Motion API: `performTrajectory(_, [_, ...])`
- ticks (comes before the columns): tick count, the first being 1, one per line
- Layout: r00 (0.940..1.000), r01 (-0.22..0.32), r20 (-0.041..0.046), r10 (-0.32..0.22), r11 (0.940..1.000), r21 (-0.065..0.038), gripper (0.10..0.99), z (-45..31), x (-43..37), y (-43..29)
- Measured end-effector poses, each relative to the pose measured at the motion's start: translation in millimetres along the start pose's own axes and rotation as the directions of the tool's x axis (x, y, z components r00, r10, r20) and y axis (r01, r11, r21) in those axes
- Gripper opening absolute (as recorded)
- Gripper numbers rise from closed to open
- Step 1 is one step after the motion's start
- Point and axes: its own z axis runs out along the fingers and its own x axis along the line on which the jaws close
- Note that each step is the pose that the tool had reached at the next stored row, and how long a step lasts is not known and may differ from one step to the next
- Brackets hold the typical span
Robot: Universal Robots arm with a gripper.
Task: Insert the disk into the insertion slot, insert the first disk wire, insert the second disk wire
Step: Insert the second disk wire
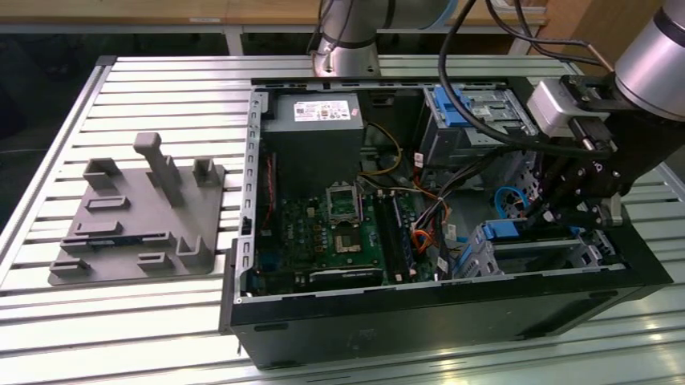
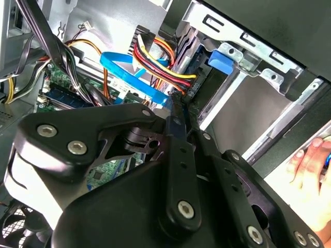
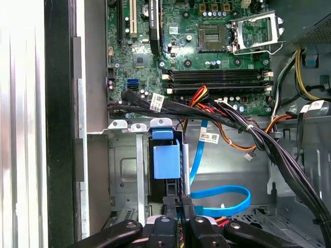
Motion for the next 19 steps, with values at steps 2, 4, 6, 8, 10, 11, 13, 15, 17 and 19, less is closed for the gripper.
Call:
performTrajectory(2, [1.0000, 0.000, 0.0012, 0.000, 1.0000, -0.001, 0.169, 0.2, 0.0, -0.2])
performTrajectory(4, [1.0000, 0.000, -0.0008, 0.000, 1.0000, -0.001, 0.224, -4.8, -0.1, 0.1])
performTrajectory(6, [1.0000, 0.000, -0.0027, 0.000, 1.0000, -0.001, 0.294, -9.8, -0.2, 0.3])
performTrajectory(8, [1.0000, 0.000, -0.0043, 0.000, 1.0000, -0.001, 0.294, -15.8, -0.4, 0.6])
performTrajectory(10, [1.0000, 0.000, -0.0046, 0.000, 1.0000, -0.001, 0.294, -23.5, -0.7, 1.0])
performTrajectory(11, [1.0000, 0.000, -0.0045, 0.000, 1.0000, -0.001, 0.294, -27.8, -0.9, 1.2])
performTrajectory(13, [1.0000, 0.000, -0.0047, 0.000, 1.0000, -0.001, 0.294, -37.1, -1.3, 1.6])
performTrajectory(15, [1.0000, -0.001, -0.0050, 0.001, 1.0000, -0.001, 0.294, -46.0, -2.8, 2.1])
performTrajectory(17, [1.0000, -0.001, -0.0057, 0.001, 1.0000, -0.001, 0.294, -55.0, -5.2, 2.6])
performTrajectory(19, [1.0000, -0.002, -0.0064, 0.002, 1.0000, -0.001, 0.212, -64.3, -7.5, 3.2])
